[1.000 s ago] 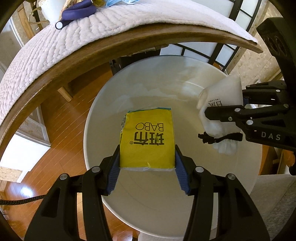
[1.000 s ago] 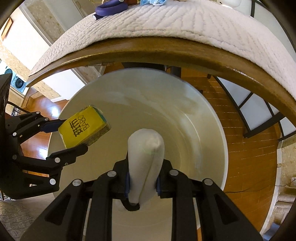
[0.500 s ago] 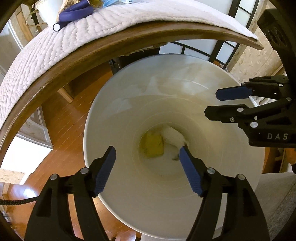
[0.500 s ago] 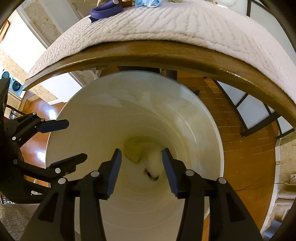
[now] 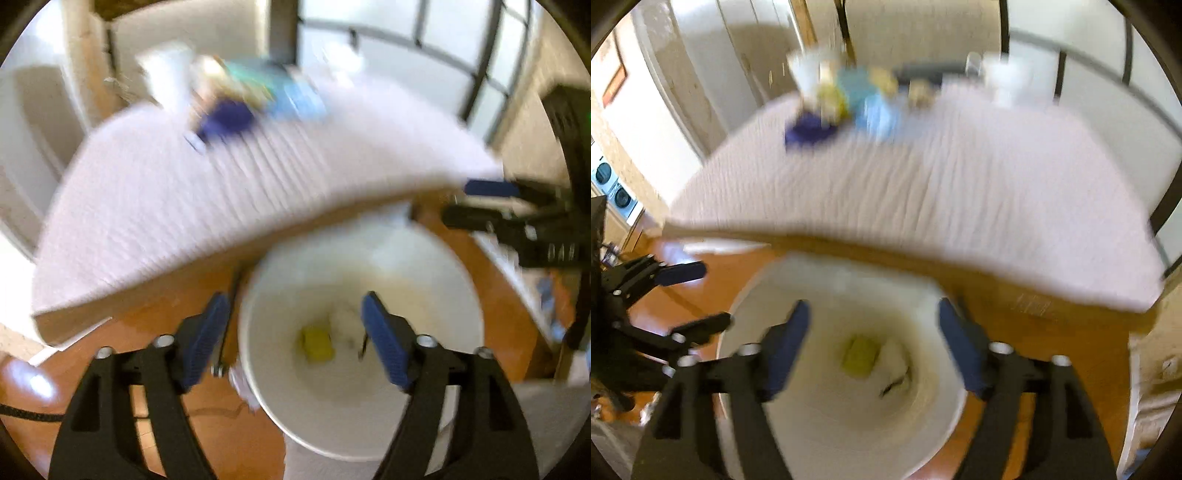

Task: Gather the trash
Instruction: 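Grasp the purple foam roller with the left tool while the right tool grasps the teal box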

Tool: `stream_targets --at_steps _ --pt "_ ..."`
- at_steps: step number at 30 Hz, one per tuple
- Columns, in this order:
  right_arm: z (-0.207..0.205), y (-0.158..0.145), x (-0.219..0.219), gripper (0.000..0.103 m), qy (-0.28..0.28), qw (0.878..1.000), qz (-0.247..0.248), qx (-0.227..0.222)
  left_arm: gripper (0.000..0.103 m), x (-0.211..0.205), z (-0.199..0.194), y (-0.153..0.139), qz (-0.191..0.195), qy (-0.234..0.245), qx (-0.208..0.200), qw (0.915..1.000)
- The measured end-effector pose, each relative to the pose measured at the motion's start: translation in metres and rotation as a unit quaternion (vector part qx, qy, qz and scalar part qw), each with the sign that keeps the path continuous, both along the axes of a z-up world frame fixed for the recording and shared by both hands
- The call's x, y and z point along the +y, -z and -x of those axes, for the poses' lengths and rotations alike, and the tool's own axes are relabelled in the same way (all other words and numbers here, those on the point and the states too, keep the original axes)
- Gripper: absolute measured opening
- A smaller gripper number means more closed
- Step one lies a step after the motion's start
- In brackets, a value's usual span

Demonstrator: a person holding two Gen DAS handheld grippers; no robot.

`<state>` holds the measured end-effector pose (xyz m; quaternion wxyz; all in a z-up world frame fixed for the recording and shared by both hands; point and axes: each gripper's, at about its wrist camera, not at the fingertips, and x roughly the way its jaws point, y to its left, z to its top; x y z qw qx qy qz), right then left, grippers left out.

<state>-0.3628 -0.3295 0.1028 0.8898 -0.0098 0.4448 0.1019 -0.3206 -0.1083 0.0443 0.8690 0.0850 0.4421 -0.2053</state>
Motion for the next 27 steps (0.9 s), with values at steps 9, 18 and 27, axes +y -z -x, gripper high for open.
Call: stream_targets --at_steps 9,18,27 --pt "-0.064 -0.062 0.01 0.099 -0.002 0.993 -0.014 -0.118 0.1 -0.008 -0.04 -0.049 -0.036 -0.062 -0.137 0.988" --pt "-0.152 -0.047 0.028 0.099 -0.007 0.997 -0.009 -0.079 0.1 -0.009 -0.097 -0.027 -0.027 -0.098 -0.104 0.9894" --pt "-0.197 -0.027 0.041 0.099 -0.014 0.998 -0.009 -0.055 0.1 -0.012 -0.137 -0.013 -0.035 -0.142 -0.079 0.9861"
